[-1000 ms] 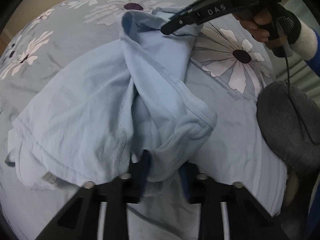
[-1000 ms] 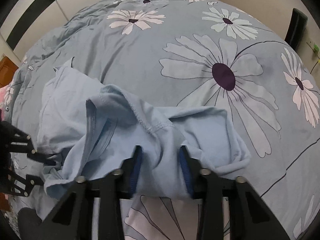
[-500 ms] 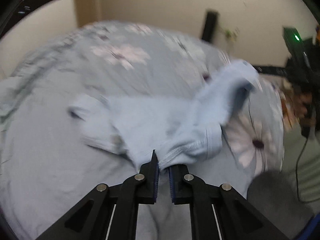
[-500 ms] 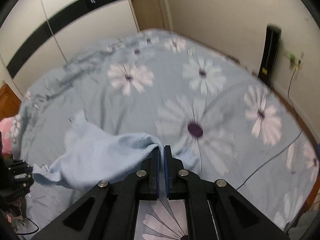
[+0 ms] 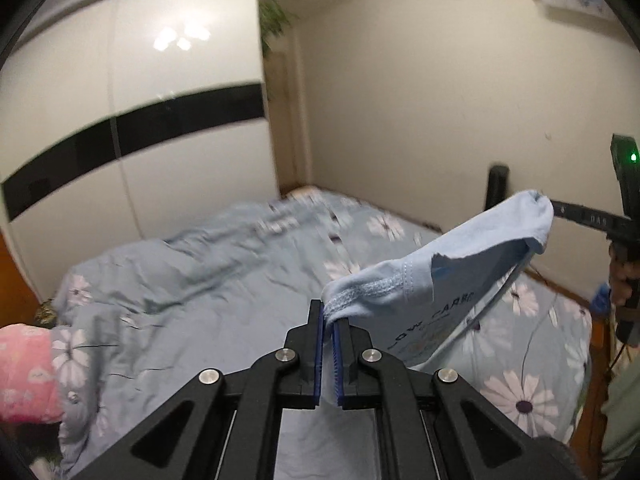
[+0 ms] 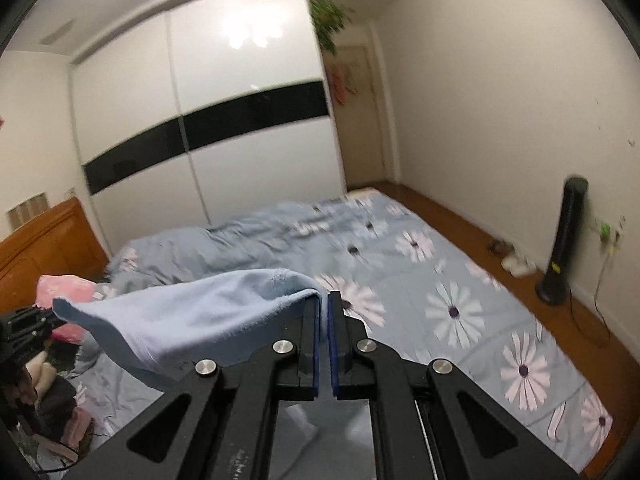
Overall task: Fold clothes
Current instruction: 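Lift the shirt by its shoulders with both grippers and shake it out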
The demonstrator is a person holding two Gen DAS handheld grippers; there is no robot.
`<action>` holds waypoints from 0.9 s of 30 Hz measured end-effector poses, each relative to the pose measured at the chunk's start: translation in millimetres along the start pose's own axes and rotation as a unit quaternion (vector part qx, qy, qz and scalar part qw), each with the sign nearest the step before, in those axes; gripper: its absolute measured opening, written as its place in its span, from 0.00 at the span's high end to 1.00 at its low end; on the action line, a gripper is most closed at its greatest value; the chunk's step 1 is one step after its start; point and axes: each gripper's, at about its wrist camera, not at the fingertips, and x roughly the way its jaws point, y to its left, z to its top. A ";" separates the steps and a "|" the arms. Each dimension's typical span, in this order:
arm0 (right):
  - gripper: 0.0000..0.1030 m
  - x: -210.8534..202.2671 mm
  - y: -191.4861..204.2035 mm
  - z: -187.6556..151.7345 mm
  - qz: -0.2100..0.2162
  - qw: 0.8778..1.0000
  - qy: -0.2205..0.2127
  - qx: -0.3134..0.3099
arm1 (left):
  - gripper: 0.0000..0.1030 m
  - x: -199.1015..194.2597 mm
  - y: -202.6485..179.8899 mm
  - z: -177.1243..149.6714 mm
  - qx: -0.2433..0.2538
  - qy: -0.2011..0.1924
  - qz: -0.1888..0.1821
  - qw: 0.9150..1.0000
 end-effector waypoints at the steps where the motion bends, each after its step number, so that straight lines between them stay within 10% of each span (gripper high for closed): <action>1: 0.97 -8.6 5.1 -2.2 0.009 1.000 -0.005 -0.004 | 0.96 -16.6 1.2 -3.0 0.003 -0.009 0.011 1.000; 12: 0.97 -25.3 31.4 -53.7 0.046 0.997 0.033 -0.044 | 0.97 -118.1 29.6 -68.5 -0.049 -0.025 0.049 0.997; 20: 0.97 -4.3 22.6 -65.6 0.025 0.997 0.071 -0.020 | 0.97 -55.5 13.6 -129.2 -0.111 0.047 -0.010 0.993; 27: 0.97 -3.2 5.4 -57.9 0.012 0.997 0.078 0.007 | 0.88 33.0 -75.8 -168.9 -0.044 0.134 -0.073 0.987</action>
